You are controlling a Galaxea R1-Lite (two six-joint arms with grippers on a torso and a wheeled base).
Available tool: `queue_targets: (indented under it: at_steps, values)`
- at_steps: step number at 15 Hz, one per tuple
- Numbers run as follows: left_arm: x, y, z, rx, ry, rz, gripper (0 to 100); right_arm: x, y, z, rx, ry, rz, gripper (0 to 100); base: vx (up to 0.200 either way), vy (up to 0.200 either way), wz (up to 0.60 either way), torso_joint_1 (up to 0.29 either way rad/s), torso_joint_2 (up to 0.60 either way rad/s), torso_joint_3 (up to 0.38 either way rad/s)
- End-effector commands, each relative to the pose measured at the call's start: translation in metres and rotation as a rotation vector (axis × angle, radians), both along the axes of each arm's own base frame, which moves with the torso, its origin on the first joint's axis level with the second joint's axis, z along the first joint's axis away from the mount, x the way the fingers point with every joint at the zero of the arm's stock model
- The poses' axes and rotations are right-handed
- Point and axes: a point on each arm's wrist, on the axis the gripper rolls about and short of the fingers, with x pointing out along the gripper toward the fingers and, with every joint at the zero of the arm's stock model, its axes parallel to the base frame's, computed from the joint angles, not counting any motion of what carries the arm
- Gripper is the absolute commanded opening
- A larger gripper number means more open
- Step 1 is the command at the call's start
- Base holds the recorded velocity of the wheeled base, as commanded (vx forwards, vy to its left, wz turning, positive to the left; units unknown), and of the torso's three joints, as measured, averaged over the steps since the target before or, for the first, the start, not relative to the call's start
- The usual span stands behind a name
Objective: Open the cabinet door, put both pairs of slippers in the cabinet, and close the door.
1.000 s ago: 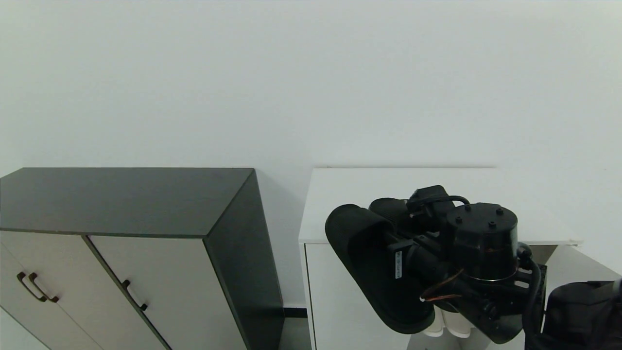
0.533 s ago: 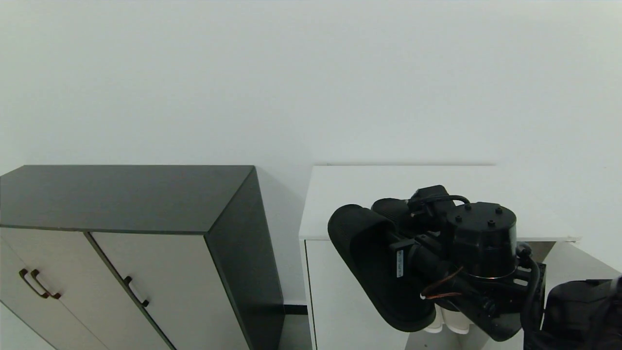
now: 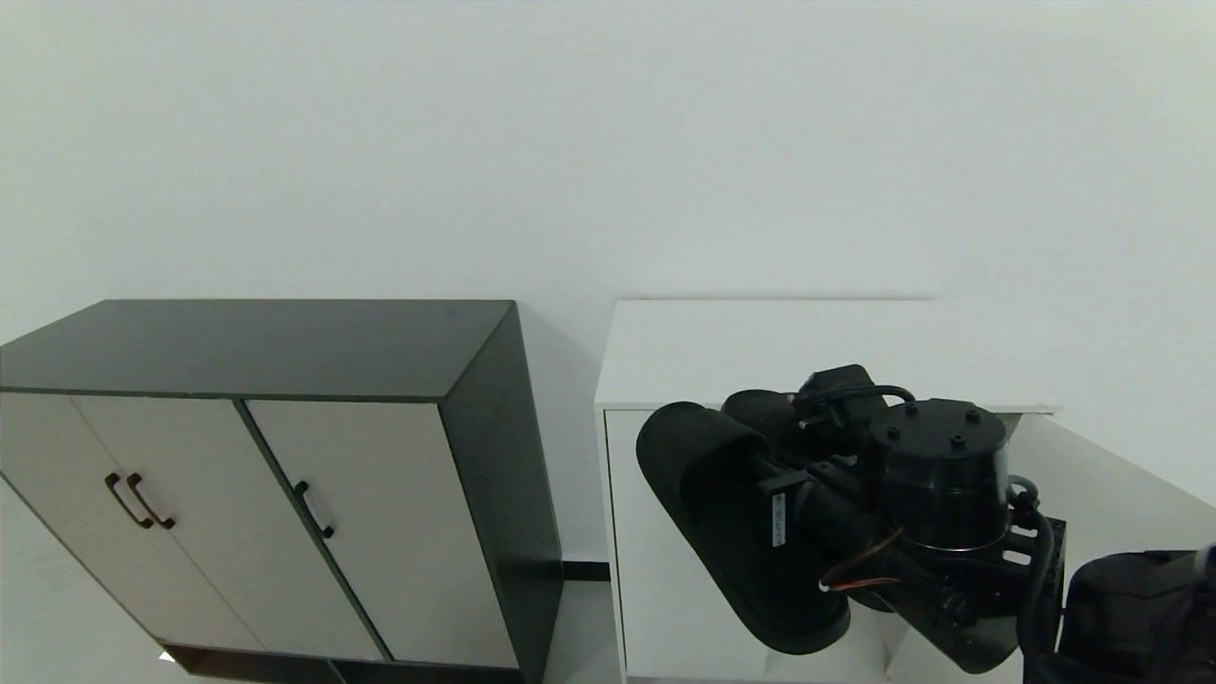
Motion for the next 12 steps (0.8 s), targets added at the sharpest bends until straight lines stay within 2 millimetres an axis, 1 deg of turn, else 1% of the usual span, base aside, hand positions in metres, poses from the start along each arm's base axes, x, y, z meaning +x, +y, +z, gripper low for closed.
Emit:
queue_targets:
  at_steps: [1, 7, 12]
  values:
    - [0.0, 0.0, 0.0, 0.0, 0.0, 0.001, 0, 0.0011, 0.0004, -0.0019, -0.004, 0.004, -0.002, 0, -0.2, 0.0, 0.0, 0.002, 0.01, 0.002]
    - [0.0, 0.0, 0.0, 0.0, 0.0, 0.002, 0, 0.0016, -0.0004, -0.0023, -0.005, 0.005, -0.004, 0, 0.0, 0.0, 0.0, 0.0, 0.0, 0.0]
    - [0.0, 0.0, 0.0, 0.0, 0.0, 0.001, 0, 0.0033, 0.0007, -0.0064, -0.013, 0.014, -0.007, 0, 0.0, 0.0, 0.0, 0.0, 0.0, 0.0]
